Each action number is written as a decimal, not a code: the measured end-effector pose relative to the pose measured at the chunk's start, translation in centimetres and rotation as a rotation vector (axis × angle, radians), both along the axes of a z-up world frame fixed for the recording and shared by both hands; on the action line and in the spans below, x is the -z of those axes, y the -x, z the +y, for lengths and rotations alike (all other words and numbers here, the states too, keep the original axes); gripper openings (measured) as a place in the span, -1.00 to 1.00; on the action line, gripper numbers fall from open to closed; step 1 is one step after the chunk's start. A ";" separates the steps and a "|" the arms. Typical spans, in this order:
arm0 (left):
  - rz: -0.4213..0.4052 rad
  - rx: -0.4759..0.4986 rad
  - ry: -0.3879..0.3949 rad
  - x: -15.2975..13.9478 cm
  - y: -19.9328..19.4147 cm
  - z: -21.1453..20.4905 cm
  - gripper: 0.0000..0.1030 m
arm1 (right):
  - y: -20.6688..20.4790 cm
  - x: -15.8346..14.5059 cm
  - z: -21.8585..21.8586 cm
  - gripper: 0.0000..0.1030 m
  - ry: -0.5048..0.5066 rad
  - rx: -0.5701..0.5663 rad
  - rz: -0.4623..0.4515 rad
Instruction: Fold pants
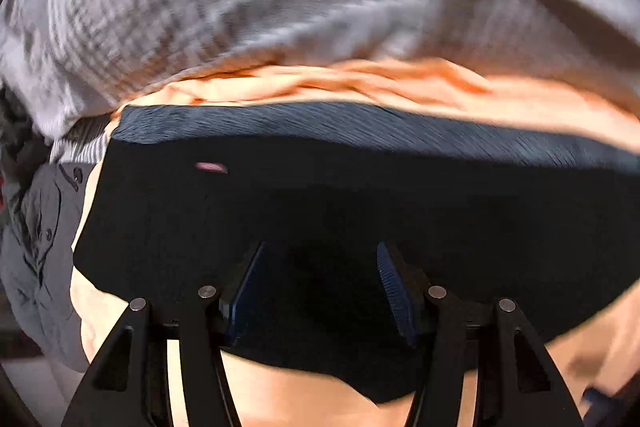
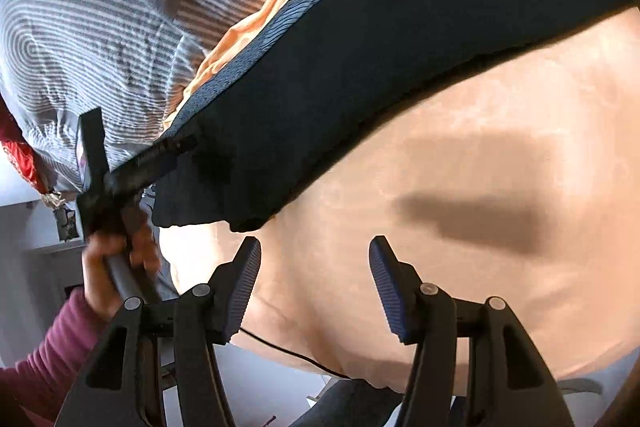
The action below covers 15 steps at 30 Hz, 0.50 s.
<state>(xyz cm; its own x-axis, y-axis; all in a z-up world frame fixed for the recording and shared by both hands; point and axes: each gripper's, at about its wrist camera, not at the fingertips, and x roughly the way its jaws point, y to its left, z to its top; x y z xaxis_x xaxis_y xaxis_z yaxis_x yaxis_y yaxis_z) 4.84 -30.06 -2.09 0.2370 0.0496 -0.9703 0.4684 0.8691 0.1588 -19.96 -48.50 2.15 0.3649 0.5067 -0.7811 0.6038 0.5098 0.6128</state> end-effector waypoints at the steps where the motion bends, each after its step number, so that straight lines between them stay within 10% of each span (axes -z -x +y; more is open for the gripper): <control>1: 0.001 0.040 -0.007 -0.1 1.5 -1.1 0.13 | 0.3 0.0 -0.3 0.18 0.002 0.004 0.002; 8: 0.030 0.182 0.015 -0.3 7.0 -8.2 0.13 | 3.7 0.5 -4.5 0.18 0.005 0.093 0.022; 15: 0.032 0.222 0.051 -0.2 9.0 -13.9 0.13 | 9.0 0.7 -14.2 0.23 0.057 0.436 -0.094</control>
<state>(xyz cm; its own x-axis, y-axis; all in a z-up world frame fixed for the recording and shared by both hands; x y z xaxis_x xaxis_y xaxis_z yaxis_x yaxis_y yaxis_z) -4.21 -43.96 -1.87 0.2052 -0.0498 -0.9775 0.6529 0.7510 0.0988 -28.97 -62.69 1.46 0.6054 0.2473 -0.7565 0.7127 0.2547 0.6536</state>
